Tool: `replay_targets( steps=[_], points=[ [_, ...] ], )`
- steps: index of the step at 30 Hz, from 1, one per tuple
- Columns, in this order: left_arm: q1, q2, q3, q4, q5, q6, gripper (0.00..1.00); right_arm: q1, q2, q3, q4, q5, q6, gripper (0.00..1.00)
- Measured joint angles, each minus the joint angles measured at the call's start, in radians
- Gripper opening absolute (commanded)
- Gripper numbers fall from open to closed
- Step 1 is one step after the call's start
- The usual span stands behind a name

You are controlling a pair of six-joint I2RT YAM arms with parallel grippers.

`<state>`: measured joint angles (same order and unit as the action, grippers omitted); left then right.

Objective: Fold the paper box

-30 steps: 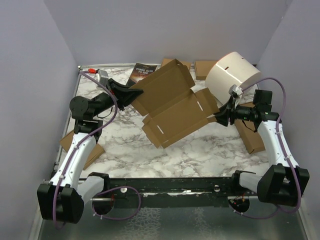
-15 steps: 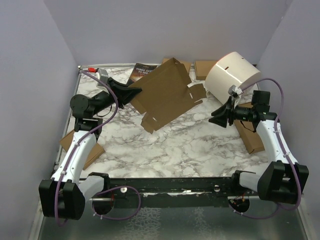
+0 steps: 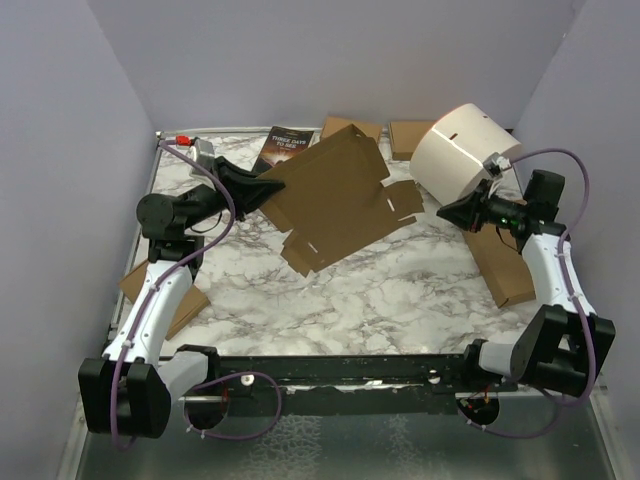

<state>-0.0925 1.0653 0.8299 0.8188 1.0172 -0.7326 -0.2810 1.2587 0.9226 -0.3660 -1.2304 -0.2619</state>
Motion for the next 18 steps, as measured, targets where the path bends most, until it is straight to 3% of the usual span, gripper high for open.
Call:
replay_targets(
  steps=[6,18],
  points=[
    [0.001,0.015,0.000,0.100,0.027,-0.072,0.00,0.014,0.074,0.000,0.134,0.002,0.086,0.13],
    [0.001,0.025,-0.003,0.154,0.034,-0.114,0.00,0.039,0.072,-0.017,0.100,-0.089,0.010,0.13]
  ],
)
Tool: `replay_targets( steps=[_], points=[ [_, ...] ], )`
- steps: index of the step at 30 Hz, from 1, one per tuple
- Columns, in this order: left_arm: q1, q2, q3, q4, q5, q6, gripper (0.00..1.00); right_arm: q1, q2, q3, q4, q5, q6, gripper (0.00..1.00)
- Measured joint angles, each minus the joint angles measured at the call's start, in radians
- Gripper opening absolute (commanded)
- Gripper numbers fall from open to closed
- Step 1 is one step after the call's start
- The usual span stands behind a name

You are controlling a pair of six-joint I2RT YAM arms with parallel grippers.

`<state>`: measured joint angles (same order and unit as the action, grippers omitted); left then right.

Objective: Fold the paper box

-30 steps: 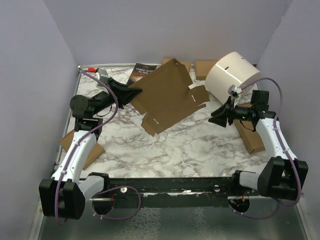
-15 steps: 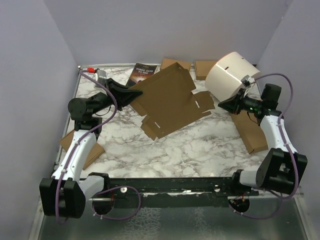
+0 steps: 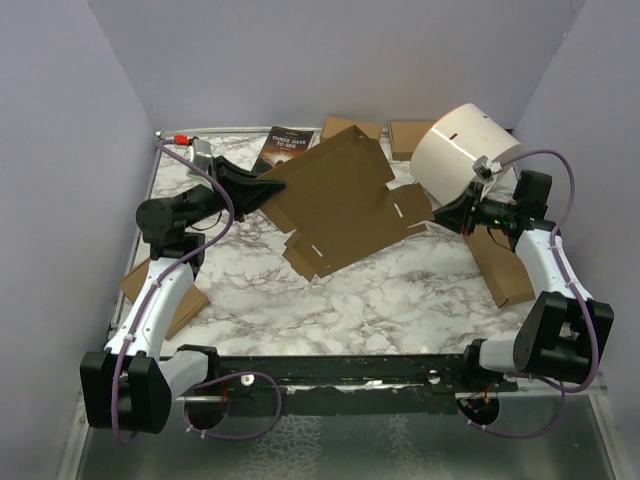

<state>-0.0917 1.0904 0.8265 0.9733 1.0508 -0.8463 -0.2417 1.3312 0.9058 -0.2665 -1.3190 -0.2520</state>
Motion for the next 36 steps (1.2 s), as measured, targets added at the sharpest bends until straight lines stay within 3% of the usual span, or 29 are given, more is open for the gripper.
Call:
replay_targets(
  steps=[20,36],
  points=[
    [0.001,0.008,-0.004,0.032,-0.002,-0.011,0.00,0.033,-0.051,-0.002,-0.191,-0.146,-0.225,0.17],
    [0.017,0.009,-0.004,0.019,-0.001,0.004,0.00,0.034,-0.051,-0.002,-0.303,-0.140,-0.310,0.20]
  ],
)
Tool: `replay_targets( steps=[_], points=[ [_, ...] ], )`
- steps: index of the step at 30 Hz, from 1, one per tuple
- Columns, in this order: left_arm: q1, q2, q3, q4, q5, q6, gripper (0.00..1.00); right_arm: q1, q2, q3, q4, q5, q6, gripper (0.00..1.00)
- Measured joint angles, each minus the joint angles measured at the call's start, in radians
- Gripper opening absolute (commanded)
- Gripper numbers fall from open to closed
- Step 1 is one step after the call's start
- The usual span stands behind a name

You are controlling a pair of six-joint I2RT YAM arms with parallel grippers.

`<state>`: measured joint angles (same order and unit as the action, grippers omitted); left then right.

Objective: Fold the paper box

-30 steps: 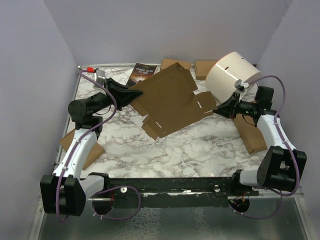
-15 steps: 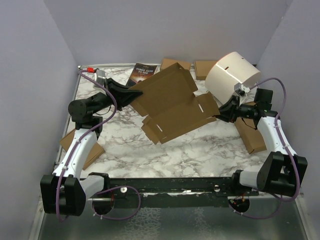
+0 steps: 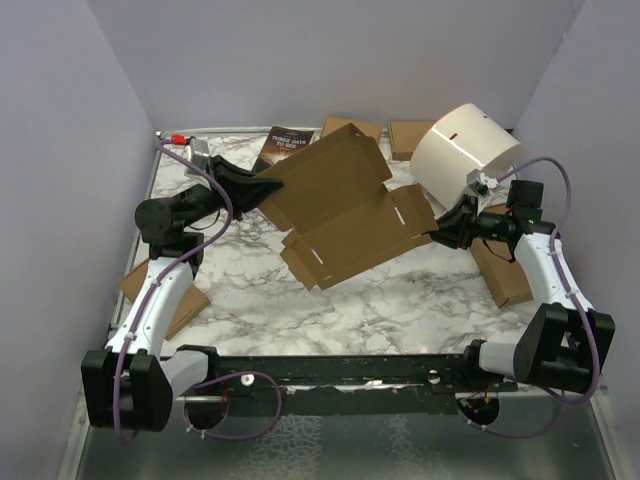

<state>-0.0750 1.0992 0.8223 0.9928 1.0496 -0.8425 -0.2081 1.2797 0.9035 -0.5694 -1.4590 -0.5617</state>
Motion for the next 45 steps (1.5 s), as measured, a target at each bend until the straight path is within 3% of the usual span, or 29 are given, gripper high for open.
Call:
replay_targets(
  steps=[16,34,45],
  points=[
    [0.014,0.021,0.002,-0.015,0.000,0.011,0.00,0.000,-0.003,0.000,-0.049,0.003,-0.041,0.23],
    [0.015,0.037,0.019,-0.016,0.001,0.018,0.00,0.001,0.016,0.027,-0.219,-0.022,-0.183,0.27],
    [0.016,0.083,0.019,0.164,0.020,-0.114,0.00,0.087,0.055,0.027,-0.105,-0.014,-0.063,0.32]
  ],
)
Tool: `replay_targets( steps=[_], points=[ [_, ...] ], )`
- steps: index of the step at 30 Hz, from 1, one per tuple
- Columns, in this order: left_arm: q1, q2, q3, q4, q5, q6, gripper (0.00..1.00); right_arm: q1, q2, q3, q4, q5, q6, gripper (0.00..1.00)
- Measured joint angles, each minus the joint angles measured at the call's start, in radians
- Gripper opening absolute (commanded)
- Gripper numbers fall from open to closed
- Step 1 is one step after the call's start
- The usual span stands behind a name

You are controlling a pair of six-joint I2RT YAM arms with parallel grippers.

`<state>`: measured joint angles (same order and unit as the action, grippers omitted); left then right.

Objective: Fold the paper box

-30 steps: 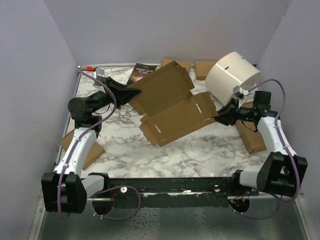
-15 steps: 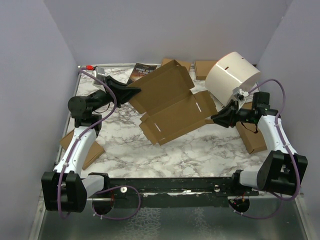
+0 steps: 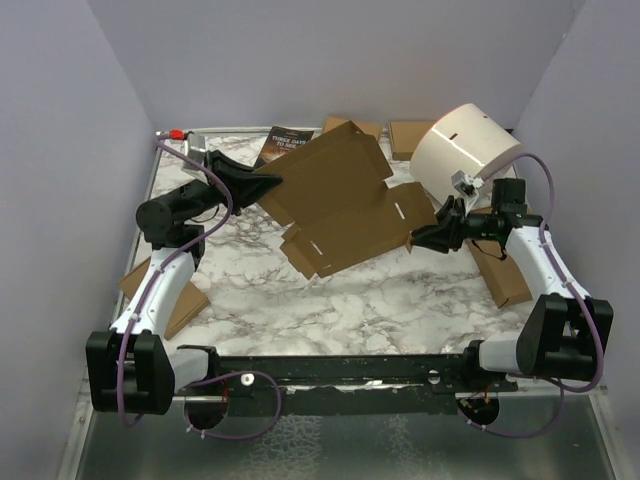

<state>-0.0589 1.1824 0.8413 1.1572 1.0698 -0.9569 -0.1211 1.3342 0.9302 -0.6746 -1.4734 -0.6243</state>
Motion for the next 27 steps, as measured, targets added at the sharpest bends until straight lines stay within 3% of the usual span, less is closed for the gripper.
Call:
replay_targets(
  steps=[16,27],
  points=[
    [0.000,0.078,0.000,0.343,0.030,-0.274,0.00,0.005,-0.036,-0.063,0.323,0.078,0.250,0.37],
    [0.001,0.095,0.009,0.372,0.030,-0.367,0.00,0.005,-0.085,-0.105,0.531,0.095,0.364,0.41]
  ],
)
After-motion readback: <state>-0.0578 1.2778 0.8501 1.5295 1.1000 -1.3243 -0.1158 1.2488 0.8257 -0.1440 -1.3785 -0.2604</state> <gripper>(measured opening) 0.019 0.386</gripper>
